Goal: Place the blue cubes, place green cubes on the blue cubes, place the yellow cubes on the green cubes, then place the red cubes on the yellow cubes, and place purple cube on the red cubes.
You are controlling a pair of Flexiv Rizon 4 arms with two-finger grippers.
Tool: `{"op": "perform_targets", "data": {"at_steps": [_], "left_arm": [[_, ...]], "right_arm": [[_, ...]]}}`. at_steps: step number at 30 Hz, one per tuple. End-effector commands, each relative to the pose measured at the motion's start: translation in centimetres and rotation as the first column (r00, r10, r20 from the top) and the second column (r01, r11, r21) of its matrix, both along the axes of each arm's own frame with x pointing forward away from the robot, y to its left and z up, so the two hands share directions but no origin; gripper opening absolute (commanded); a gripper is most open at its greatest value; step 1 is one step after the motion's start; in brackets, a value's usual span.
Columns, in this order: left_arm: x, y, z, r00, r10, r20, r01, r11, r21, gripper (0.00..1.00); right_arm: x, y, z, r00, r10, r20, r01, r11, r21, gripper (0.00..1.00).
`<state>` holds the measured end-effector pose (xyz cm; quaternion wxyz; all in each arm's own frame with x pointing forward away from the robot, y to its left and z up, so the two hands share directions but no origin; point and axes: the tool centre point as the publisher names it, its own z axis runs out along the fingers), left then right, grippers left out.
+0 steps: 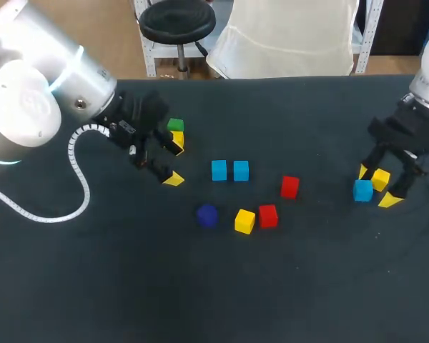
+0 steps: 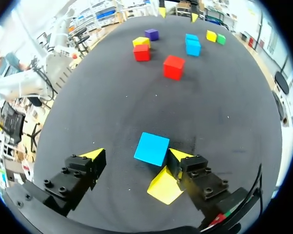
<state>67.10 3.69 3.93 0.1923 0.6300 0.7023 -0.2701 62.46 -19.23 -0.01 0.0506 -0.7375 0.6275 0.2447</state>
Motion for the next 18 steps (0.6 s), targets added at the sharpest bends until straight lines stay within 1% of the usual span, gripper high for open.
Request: {"op": "perform_targets", "data": {"at_steps": [1,2,5,11,13,18], "left_arm": [[0.02,0.11,-0.06,1.000,-0.002,0.002,0.002,1.000,-0.003,1.00],[0.02,0.11,-0.06,1.000,-0.002,0.002,0.002,1.000,-0.003,1.00],[0.02,0.11,-0.06,1.000,-0.002,0.002,0.002,1.000,-0.003,1.00],[0.02,0.11,-0.06,1.000,-0.002,0.002,0.002,1.000,-0.003,1.00],[0.02,0.11,-0.06,1.000,-0.002,0.002,0.002,1.000,-0.003,1.00],[0.02,0.11,-0.06,1.000,-0.002,0.002,0.002,1.000,-0.003,1.00]], "right_arm": [[-0.80,0.09,0.16,0.999,-0.033,0.007,0.033,0.999,-0.036,0.88],[-0.87,0.07,0.09,0.999,-0.048,-0.001,0.048,0.998,-0.047,0.87],[-0.84,-0.02,-0.41,0.996,-0.089,-0.010,0.088,0.992,-0.091,0.92],[-0.65,-0.05,-0.49,0.990,-0.142,-0.004,0.141,0.983,-0.120,0.93],[-0.57,-0.05,-0.48,0.988,-0.152,0.003,0.152,0.980,-0.126,0.96],[-0.32,-0.27,-0.51,0.984,-0.179,0.021,0.180,0.973,-0.142,0.93]]}}
